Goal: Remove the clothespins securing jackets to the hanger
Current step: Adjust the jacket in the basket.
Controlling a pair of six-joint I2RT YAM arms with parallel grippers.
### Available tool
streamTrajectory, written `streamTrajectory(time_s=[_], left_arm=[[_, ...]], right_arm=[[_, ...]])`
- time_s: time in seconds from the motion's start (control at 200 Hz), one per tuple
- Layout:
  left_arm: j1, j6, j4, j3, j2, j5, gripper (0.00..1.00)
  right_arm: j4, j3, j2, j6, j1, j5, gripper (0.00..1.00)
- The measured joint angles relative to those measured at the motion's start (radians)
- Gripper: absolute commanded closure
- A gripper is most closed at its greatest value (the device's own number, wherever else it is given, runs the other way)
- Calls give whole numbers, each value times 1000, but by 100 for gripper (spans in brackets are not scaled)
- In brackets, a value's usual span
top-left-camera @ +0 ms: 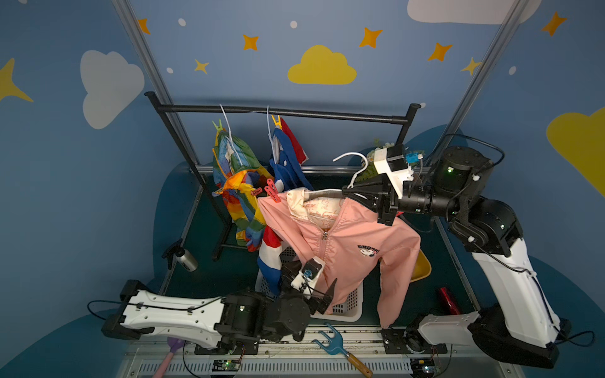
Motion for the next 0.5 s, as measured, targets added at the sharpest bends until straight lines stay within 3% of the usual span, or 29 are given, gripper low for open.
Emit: streamTrajectory(time_s=[0.165, 0.365, 0.501], left_arm=[[-82, -77, -75, 163, 197, -114, 0], [-74, 17, 99, 236, 350, -7, 0], [-79, -16, 98, 272, 426, 47, 0]], right_arm=[[-17, -9, -1, 0, 1, 10, 100], [-38, -11, 0, 0, 2, 42, 100], [-40, -11, 0, 5, 2, 71, 100]])
